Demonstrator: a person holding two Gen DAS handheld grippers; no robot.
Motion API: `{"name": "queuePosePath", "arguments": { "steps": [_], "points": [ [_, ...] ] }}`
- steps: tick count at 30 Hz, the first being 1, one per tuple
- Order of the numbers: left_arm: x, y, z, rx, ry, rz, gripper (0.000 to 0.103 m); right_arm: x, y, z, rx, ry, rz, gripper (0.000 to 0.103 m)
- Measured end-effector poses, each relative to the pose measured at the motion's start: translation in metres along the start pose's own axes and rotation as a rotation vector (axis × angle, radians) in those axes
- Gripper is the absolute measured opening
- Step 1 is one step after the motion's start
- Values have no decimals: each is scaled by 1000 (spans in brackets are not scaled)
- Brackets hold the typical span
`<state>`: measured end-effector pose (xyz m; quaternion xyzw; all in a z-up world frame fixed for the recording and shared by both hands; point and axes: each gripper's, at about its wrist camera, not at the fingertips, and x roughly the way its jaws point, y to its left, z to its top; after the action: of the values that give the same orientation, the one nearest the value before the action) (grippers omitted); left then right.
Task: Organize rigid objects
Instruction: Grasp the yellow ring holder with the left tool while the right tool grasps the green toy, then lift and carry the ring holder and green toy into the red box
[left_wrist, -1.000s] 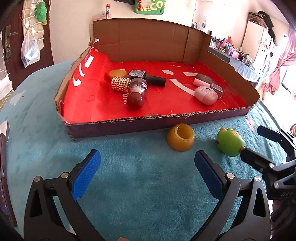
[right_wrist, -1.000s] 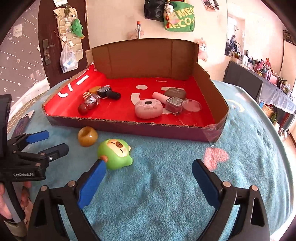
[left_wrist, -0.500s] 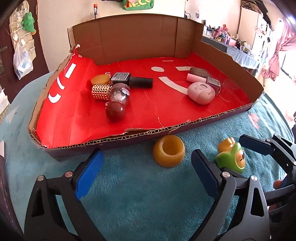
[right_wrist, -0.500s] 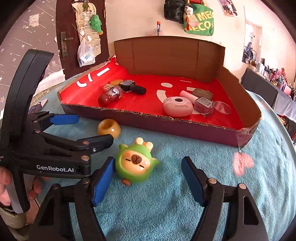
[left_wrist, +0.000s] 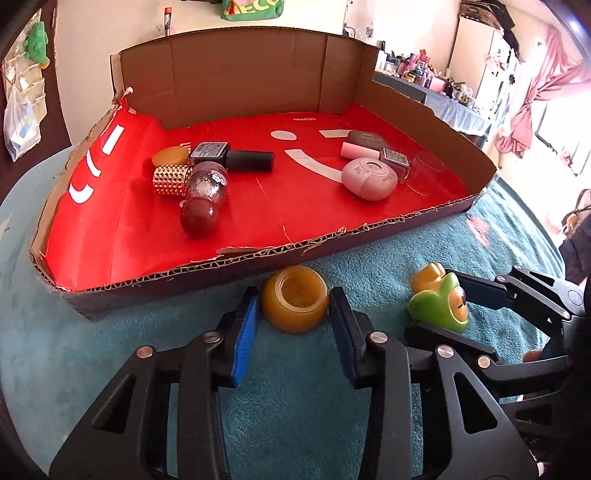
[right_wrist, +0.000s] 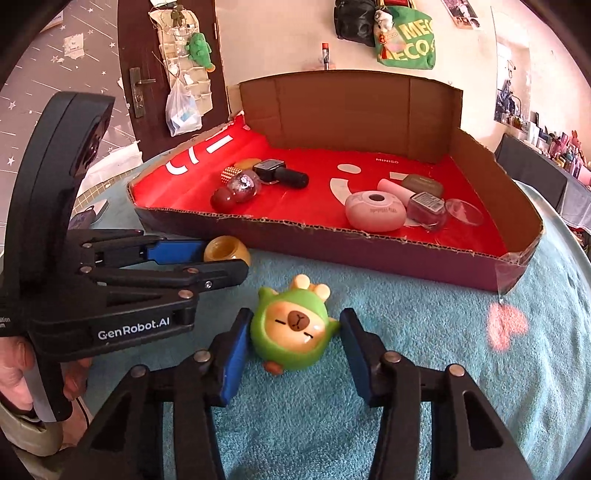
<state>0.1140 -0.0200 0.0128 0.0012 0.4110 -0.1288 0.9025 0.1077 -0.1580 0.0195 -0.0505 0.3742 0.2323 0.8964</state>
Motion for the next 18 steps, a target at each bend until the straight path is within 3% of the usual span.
{"name": "queuePosePath", "arguments": {
  "steps": [18],
  "points": [
    [-50,6,-18,-25,-65,-33,36,-29,11,3,10,-45,32,51]
  ]
}}
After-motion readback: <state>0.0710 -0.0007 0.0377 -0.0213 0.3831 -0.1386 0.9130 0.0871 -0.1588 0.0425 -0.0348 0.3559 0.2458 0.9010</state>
